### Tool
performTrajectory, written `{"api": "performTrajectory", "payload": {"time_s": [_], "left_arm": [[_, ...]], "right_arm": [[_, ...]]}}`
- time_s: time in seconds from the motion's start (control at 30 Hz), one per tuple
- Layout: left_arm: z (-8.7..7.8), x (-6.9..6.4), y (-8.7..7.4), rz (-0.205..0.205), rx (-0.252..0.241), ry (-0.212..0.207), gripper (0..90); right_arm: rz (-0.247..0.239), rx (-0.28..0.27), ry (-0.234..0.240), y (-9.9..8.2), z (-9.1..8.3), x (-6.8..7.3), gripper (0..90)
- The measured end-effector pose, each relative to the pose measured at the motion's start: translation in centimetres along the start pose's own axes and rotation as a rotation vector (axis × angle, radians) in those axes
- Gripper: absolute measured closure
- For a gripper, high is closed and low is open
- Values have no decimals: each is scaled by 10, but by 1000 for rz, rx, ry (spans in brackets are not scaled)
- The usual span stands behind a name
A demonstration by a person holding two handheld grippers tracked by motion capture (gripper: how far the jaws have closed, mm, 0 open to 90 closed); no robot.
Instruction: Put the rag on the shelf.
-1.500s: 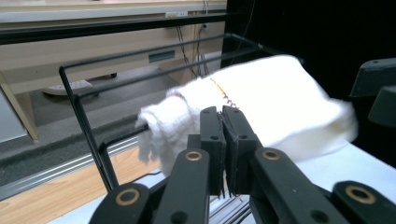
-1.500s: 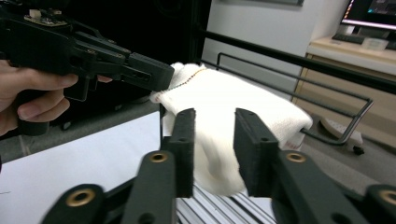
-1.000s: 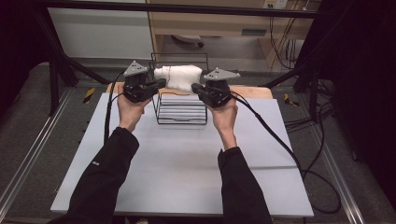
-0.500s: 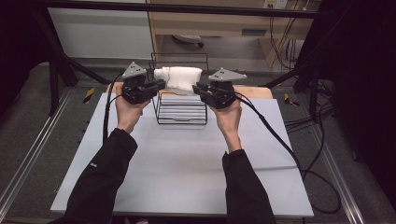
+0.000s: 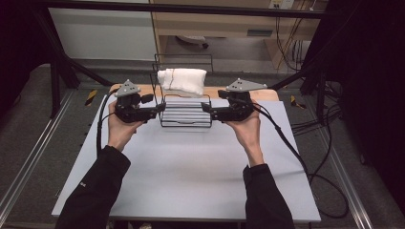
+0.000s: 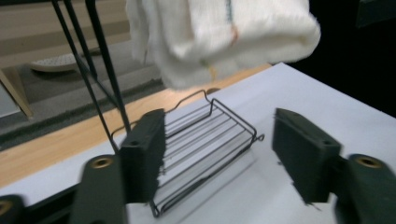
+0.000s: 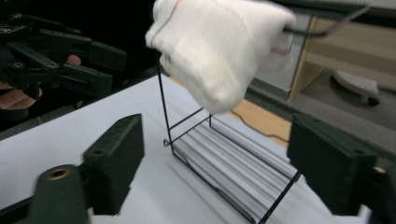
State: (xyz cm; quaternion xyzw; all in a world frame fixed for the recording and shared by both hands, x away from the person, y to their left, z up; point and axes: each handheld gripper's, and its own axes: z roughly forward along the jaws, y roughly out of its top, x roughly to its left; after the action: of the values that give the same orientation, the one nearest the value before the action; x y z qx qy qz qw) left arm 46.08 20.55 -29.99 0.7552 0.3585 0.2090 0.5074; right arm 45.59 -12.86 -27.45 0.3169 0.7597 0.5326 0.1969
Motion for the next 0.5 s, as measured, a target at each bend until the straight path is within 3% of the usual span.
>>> {"api": "performTrajectory", "payload": {"time_s": [0.27,0.5], "left_arm": [[-7,3,-36,7,70,12,124],[-16,3,-66,-4,102,6,58]], "right_arm": [[44,15,-1,-29,-15,-11,18],[53,53,20,-63,-26,-16,4]]}}
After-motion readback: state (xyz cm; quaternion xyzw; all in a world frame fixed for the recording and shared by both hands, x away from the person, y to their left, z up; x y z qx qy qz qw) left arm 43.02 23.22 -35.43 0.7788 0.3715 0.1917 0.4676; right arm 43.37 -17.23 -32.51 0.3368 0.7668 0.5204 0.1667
